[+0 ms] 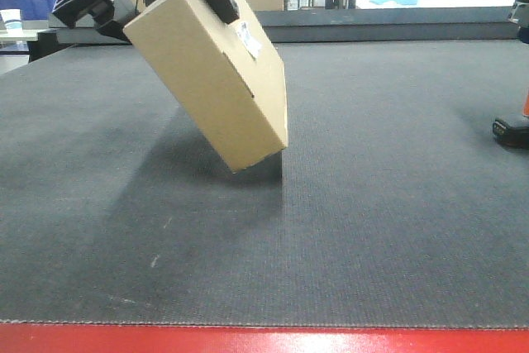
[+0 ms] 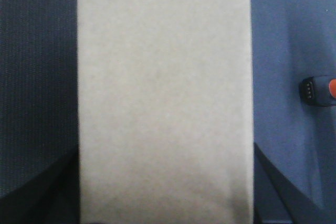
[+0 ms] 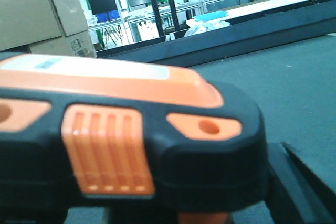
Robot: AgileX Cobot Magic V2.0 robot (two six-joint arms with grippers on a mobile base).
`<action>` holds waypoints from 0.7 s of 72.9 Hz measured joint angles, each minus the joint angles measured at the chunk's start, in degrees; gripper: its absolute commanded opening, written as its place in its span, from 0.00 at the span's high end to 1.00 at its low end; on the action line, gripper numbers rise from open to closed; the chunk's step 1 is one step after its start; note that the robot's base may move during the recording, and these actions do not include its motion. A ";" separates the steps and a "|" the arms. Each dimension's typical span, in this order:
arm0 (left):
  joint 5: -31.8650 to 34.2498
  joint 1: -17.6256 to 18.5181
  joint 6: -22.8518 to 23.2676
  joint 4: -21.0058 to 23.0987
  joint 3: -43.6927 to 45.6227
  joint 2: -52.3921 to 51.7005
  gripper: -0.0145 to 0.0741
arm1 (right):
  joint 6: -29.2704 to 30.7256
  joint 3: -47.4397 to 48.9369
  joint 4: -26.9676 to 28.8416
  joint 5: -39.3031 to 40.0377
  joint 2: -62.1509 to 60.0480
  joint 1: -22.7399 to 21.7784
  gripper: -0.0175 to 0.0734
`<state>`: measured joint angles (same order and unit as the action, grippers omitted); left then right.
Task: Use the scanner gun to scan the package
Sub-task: 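Aim the held scanner gun at the box label held by left gripper, then lower the cardboard box onto the mat and open the left gripper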
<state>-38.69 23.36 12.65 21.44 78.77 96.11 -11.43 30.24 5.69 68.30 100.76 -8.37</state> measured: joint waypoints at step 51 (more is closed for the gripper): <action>-7.00 -7.11 -5.36 -0.13 1.49 -0.53 0.96 | 0.47 -13.83 -5.69 0.25 -9.21 0.00 0.19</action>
<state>-45.68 16.25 7.29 21.31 80.26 95.57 -10.97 16.42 0.00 68.55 91.55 -8.37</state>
